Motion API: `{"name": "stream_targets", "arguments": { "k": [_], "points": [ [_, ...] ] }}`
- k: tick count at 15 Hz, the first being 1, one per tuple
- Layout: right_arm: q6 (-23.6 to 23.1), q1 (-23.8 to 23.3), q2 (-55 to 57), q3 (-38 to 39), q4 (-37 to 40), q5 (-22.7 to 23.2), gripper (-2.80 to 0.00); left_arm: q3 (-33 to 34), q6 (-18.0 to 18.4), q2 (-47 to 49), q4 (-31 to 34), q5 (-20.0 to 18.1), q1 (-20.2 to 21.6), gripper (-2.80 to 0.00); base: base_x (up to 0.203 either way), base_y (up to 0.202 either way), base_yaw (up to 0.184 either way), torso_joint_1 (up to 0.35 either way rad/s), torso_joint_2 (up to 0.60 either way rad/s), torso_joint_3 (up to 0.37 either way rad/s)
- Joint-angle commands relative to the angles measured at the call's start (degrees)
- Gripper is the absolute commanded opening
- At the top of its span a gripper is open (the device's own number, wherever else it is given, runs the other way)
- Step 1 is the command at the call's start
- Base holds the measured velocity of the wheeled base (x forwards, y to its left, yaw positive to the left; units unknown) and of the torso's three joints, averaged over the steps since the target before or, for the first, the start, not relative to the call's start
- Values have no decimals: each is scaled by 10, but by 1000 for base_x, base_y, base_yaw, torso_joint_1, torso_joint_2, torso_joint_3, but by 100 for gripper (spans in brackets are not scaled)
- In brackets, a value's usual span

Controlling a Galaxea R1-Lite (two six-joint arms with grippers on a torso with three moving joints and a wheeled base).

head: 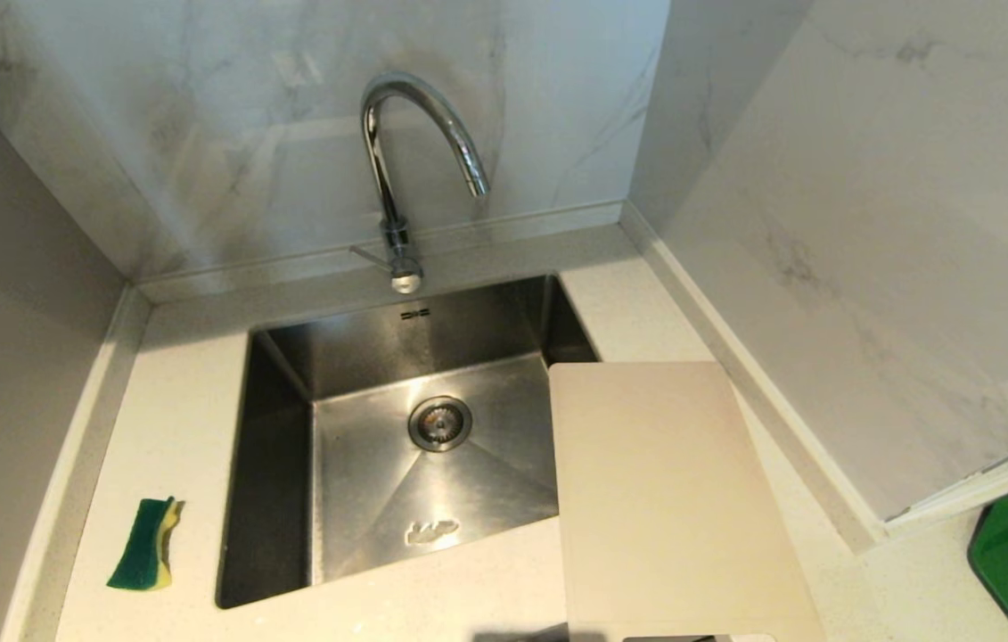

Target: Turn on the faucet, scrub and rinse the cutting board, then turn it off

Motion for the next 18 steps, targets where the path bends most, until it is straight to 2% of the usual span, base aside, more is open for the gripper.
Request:
{"name": "stream_targets", "arguments": {
  "k": [1,2,4,6,7,8,9,11,13,14,16,17,18],
  "points": [
    [0,0,0,0,0,0,-280,1,-4,3,7,-45,0,-280,0,0,0,0,0,0],
    [0,0,0,1,0,0,-280,1,-6,3,7,-64,0,-280,0,0,0,0,0,0],
    [0,0,0,1,0,0,-280,-2,-40,3,1,-100,0,-280,0,0,0,0,0,0],
    [0,0,0,0,0,0,-280,-10,-67,3,1,-121,-3,-280,0,0,0,0,0,0],
    [-1,0,0,0,0,0,-280,-32,-72,8,7,-124,-24,-280,0,0,0,0,0,0],
    [-2,0,0,0,0,0,-280,-63,-77,21,24,-120,-63,-280,0,0,0,0,0,0],
    [-1,0,0,0,0,0,-280,-83,-78,26,50,-101,-90,-280,0,0,0,0,0,0],
    [-1,0,0,0,0,0,-280,-74,-63,3,76,-57,-98,-280,0,0,0,0,0,0],
    [-2,0,0,0,0,0,-280,-64,-48,3,83,32,-98,-280,0,0,0,0,0,0],
    [-1,0,0,0,0,0,-280,-66,-42,5,101,53,-97,-280,0,0,0,0,0,0],
    [-2,0,0,0,0,0,-280,-68,-34,7,131,60,-78,-280,0,0,0,0,0,0],
    [-2,0,0,0,0,0,-280,-67,-24,5,132,62,-52,-280,0,0,0,0,0,0],
    [-2,0,0,0,0,0,-280,-63,0,1,130,62,-32,-280,0,0,0,0,0,0]
  ]
}}
